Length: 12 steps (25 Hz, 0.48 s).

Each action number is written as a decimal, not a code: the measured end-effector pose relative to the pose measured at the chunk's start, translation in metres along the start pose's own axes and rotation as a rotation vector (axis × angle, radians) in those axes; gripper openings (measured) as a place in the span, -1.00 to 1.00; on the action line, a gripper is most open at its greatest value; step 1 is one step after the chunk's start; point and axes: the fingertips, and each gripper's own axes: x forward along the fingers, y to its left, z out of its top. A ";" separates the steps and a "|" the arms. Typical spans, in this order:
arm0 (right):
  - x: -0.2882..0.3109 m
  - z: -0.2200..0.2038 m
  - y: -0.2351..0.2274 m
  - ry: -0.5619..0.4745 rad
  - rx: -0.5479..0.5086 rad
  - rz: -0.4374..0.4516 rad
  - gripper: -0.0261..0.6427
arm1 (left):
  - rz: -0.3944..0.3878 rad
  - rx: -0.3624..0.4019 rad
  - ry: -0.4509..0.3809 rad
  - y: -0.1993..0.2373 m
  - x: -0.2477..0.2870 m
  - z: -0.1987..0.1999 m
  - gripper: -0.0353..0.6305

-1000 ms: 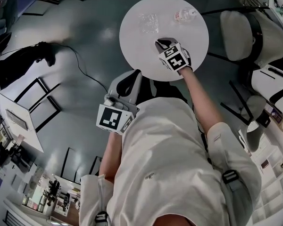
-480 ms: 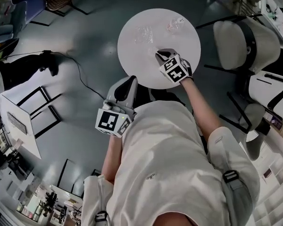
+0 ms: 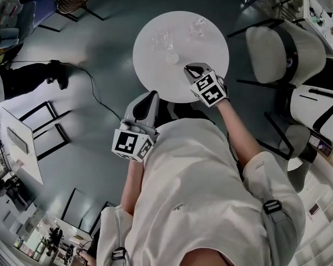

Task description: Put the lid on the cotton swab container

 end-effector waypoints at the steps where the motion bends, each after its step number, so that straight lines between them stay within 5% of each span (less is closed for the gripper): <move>1: -0.003 0.000 0.002 -0.005 0.002 0.001 -0.84 | 0.004 0.000 0.003 -0.002 -0.002 -0.002 -0.86; 12: -0.024 0.022 0.024 -0.079 -0.001 -0.014 -0.88 | 0.012 0.015 0.003 0.006 -0.023 -0.001 -0.86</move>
